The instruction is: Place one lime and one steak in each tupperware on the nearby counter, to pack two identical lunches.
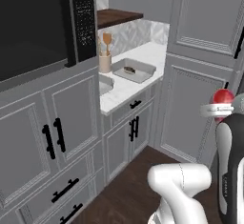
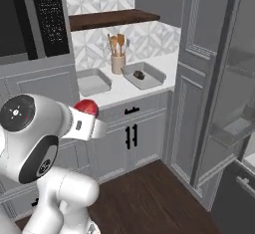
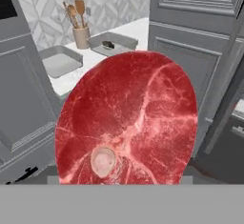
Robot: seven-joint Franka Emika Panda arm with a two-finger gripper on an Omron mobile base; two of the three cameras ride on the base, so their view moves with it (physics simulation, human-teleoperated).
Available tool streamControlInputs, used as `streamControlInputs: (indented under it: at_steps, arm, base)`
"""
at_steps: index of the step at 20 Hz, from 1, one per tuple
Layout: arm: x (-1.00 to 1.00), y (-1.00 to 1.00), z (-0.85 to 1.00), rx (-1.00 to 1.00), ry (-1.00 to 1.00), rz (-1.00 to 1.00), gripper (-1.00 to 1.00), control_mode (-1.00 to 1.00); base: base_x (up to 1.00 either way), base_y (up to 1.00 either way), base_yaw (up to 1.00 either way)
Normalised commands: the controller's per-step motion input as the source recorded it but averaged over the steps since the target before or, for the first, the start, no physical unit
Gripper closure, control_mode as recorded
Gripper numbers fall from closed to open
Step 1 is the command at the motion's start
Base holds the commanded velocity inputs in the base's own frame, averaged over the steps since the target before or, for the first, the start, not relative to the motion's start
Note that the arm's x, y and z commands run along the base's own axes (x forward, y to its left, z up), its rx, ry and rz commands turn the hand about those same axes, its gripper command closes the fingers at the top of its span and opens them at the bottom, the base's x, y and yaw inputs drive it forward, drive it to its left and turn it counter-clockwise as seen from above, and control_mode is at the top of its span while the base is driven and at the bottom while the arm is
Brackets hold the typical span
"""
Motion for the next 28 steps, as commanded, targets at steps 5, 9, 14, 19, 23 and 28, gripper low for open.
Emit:
streamControlInputs:
  at_steps: [5,9,14,19,23,28]
  arm:
    - [0.00,0.00,0.00,0.00,0.00,0.00,1.00,1.00]
    - [0.00,0.00,0.00,0.00,0.00,0.00,1.00,1.00]
    - [0.00,0.00,0.00,0.00,0.00,0.00,1.00,1.00]
    - [0.00,0.00,0.00,0.00,0.00,0.00,1.00,1.00]
    - [0.00,0.00,0.00,0.00,0.00,0.00,1.00,1.00]
    - [0.00,0.00,0.00,0.00,0.00,0.00,1.00,1.00]
  base:
    - [0.65,0.41,0.36]
    - [0.66,0.02,0.29]
    - [0.47,-0.33,0.33]
    - [0.64,-0.43,0.36]
    - [0.66,-0.34,0.33]
    - [0.63,-0.29,0.28]
